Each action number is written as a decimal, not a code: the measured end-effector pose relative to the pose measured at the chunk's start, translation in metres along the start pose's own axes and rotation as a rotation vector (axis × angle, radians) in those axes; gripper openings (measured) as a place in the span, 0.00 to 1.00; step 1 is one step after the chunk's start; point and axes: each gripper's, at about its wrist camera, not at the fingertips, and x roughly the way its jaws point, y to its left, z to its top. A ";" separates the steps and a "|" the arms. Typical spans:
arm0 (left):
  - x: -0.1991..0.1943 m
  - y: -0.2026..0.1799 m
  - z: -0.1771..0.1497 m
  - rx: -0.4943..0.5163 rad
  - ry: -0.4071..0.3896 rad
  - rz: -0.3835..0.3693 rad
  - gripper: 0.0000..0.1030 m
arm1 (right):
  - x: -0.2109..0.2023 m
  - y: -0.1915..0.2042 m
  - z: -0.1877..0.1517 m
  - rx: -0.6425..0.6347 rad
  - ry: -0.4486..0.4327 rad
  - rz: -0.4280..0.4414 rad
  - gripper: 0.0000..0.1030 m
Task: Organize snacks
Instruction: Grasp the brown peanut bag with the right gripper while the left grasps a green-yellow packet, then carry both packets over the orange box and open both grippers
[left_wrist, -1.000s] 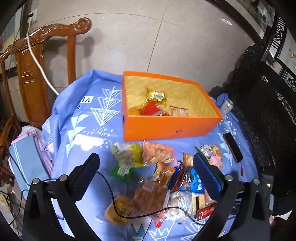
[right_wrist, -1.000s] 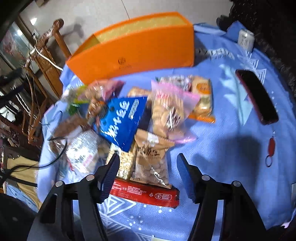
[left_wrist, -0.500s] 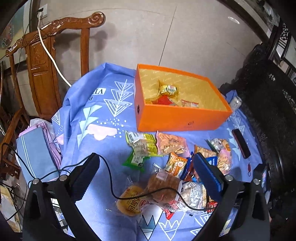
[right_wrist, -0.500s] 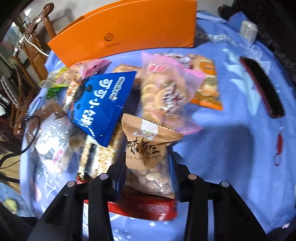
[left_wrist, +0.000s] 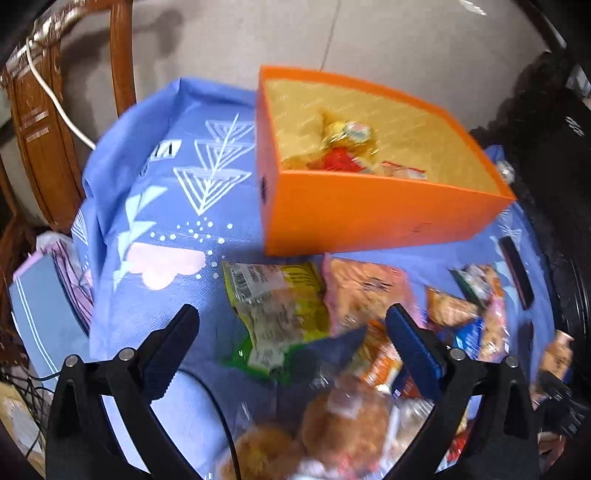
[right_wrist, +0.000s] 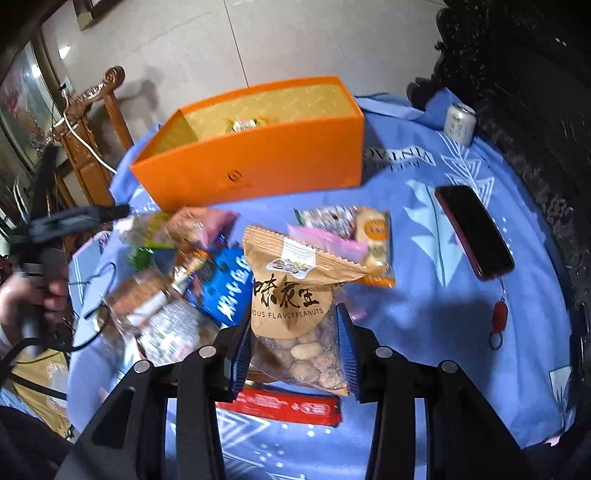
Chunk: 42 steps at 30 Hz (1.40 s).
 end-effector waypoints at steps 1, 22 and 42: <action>0.010 0.005 0.002 -0.016 0.012 0.007 0.96 | -0.001 0.003 0.004 0.001 -0.003 0.007 0.41; 0.032 -0.020 0.008 0.132 -0.092 -0.055 0.31 | 0.026 0.033 0.025 -0.069 0.071 -0.005 0.42; 0.017 -0.028 -0.003 0.097 -0.072 -0.135 0.15 | 0.008 0.034 0.024 -0.084 0.013 -0.015 0.42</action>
